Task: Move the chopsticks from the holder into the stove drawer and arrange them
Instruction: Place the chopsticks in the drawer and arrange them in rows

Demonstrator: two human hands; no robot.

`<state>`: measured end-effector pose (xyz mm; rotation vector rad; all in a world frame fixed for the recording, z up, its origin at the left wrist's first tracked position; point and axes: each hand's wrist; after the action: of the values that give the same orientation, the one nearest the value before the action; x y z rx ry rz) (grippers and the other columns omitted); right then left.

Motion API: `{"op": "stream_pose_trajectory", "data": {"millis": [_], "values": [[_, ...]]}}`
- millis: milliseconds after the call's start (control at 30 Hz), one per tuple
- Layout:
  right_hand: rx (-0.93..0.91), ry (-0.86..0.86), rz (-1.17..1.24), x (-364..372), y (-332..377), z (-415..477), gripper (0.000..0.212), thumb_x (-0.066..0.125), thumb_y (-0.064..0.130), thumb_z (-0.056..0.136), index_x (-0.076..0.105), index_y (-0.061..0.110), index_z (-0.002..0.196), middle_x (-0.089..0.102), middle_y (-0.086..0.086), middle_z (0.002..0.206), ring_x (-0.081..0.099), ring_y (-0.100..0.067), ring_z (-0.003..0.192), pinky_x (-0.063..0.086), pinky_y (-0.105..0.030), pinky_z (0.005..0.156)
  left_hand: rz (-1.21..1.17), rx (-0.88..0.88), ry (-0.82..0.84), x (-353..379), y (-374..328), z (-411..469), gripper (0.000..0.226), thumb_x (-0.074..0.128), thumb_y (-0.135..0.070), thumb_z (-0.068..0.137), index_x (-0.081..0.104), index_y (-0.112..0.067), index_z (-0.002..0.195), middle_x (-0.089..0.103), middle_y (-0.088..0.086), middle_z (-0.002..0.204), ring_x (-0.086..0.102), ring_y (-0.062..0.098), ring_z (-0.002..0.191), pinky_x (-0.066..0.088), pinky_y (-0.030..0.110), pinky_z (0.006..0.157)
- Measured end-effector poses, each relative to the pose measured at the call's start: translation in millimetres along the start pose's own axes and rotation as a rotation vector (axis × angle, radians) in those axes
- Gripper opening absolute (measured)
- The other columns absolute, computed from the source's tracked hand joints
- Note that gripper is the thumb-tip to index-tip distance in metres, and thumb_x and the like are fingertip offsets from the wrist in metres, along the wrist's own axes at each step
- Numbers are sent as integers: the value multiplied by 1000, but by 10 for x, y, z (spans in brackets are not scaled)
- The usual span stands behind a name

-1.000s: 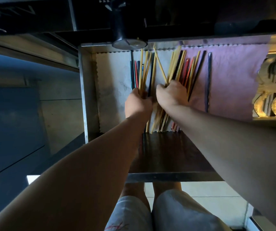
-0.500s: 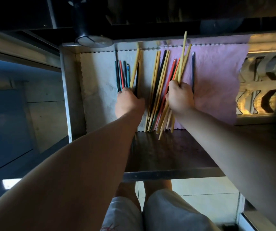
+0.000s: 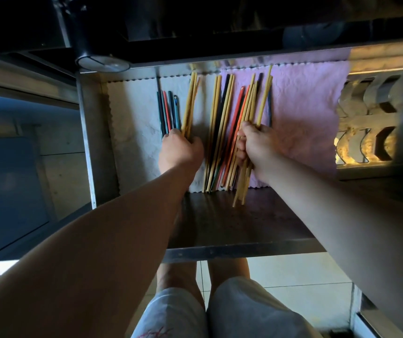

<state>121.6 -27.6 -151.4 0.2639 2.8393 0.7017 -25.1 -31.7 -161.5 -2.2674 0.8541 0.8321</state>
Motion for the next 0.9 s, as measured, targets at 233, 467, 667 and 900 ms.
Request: {"op": "stream_pose_trajectory", "data": {"millis": [233, 467, 667, 900], "values": [[122, -8, -48, -102, -53, 120, 20, 55, 31, 95, 60, 17, 82, 41, 5, 56, 32, -2, 29, 24, -13, 30, -107, 32, 65, 102, -109, -131, 16, 41, -20, 98, 53, -10, 97, 54, 1, 77, 53, 16, 63, 38, 27, 52], [126, -39, -32, -184, -55, 159, 16, 56, 26, 93, 59, 18, 80, 44, 4, 60, 38, -6, 36, 26, -13, 28, -238, -119, 123, 254, -245, 18, 29, 72, -30, 87, 67, -11, 108, 68, 4, 91, 65, 20, 77, 44, 23, 55], [142, -38, -23, -252, -86, 221, 12, 58, 26, 91, 62, 15, 94, 49, 1, 73, 41, -12, 52, 28, -14, 27, -213, -153, 164, 248, -294, 32, 31, 71, -29, 89, 65, -7, 109, 65, 5, 87, 61, 19, 70, 39, 23, 46], [112, -203, -33, -306, -75, 286, 11, 65, 24, 85, 59, 17, 79, 48, 2, 63, 42, -11, 46, 30, -13, 34, -281, -121, 191, 161, -257, -15, 16, 65, -28, 92, 67, -11, 92, 53, -2, 62, 50, 13, 51, 36, 21, 48]]}}
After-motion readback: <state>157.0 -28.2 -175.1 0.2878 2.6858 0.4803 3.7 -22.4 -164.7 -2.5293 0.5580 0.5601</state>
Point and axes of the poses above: each hand's wrist, its own z-axis towards the middle knuckle, its own x-axis out of the palm, y = z × x
